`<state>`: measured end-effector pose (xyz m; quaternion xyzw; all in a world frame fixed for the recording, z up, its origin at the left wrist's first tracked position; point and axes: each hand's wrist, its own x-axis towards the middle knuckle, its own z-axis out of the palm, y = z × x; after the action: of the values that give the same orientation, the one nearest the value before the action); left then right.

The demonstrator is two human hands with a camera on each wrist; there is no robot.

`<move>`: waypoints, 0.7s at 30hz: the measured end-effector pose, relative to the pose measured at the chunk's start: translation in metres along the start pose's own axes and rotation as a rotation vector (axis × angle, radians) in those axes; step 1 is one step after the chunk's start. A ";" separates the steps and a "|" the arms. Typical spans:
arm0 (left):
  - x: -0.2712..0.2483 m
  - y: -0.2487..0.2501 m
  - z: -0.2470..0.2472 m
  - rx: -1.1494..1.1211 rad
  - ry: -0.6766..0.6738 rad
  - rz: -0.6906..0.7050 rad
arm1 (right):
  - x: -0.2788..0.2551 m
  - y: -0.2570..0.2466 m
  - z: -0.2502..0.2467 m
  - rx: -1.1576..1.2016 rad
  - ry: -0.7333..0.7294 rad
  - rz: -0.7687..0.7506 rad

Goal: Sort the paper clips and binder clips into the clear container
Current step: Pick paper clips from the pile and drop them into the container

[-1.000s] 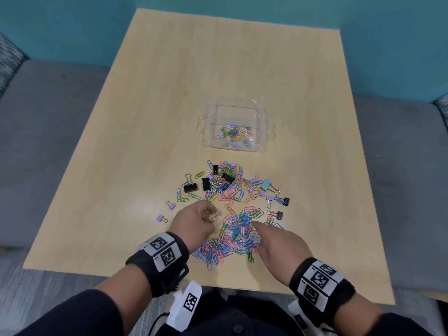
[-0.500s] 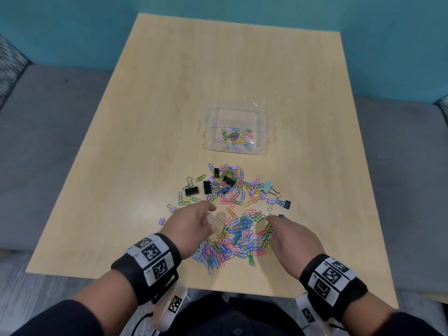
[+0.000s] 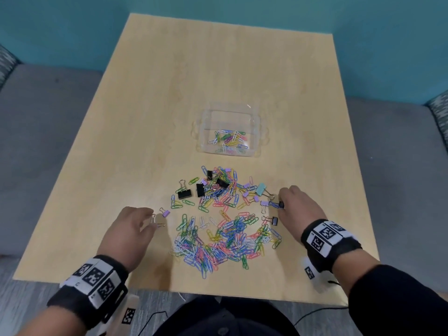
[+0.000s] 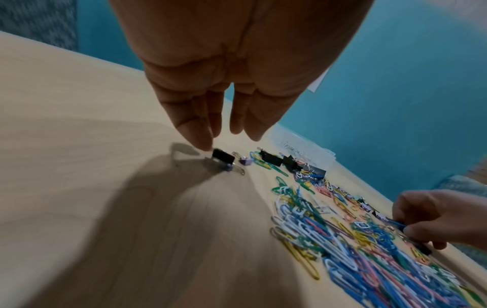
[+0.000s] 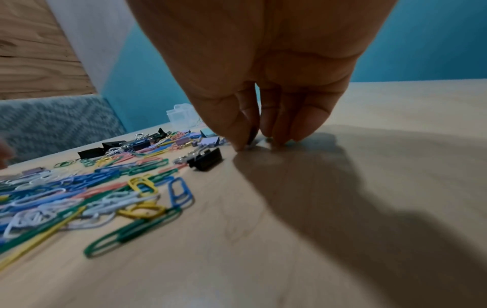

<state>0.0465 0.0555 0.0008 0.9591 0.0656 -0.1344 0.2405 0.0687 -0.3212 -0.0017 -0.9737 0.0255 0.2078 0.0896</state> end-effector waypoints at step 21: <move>-0.024 0.045 0.043 0.499 -0.142 0.353 | -0.028 0.008 0.019 -0.206 0.173 -0.143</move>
<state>0.0228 -0.0060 -0.0085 0.9733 -0.1536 -0.1690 0.0215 0.0343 -0.3252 -0.0087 -0.9914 -0.0576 0.1176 0.0012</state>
